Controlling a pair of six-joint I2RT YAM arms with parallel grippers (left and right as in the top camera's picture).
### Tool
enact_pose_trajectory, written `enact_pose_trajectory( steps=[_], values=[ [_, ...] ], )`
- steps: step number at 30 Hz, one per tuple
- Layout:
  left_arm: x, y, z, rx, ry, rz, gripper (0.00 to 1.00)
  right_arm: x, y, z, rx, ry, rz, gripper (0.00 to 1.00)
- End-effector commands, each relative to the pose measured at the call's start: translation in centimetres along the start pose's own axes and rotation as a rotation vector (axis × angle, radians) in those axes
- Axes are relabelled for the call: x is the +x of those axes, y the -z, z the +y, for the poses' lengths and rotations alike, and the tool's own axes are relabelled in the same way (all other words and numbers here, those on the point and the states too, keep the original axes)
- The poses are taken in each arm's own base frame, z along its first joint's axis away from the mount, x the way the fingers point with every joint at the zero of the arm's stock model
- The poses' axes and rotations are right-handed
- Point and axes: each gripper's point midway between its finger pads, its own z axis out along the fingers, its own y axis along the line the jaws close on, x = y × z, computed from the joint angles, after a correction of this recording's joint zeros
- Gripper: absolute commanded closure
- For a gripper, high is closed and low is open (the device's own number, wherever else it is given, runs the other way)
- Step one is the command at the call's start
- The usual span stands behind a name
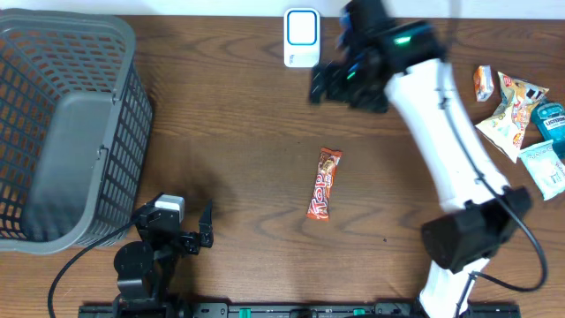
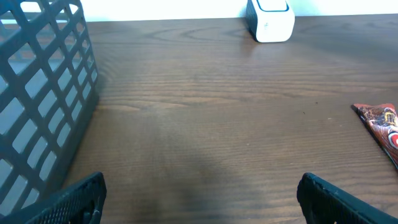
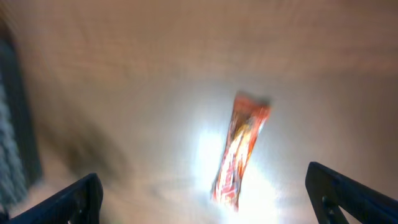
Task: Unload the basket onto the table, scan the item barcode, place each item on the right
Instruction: 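Move the right gripper down to the red chocolate bar and grasp it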
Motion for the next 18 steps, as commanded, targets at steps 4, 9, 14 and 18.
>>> enact_pose_trajectory(
  steps=[4, 9, 14, 18],
  values=[
    [1.1, -0.2, 0.1, -0.004, 0.017, 0.032, 0.02, 7.6, -5.0, 0.8, 0.19, 0.051, 0.196, 0.01],
    [1.1, -0.2, 0.1, -0.005, 0.017, 0.032, 0.02, 13.2, -7.4, -2.8, 0.47, -0.042, 0.27, 0.01],
    [1.1, -0.2, 0.1, -0.005, 0.017, 0.032, 0.02, 15.6, -11.0, -4.5, 0.536, -0.089, 0.269, 0.01],
    [1.1, -0.2, 0.1, -0.005, 0.017, 0.032, 0.02, 17.4, -14.6, -4.6, 0.441, -0.062, 0.317, 0.01]
  ],
)
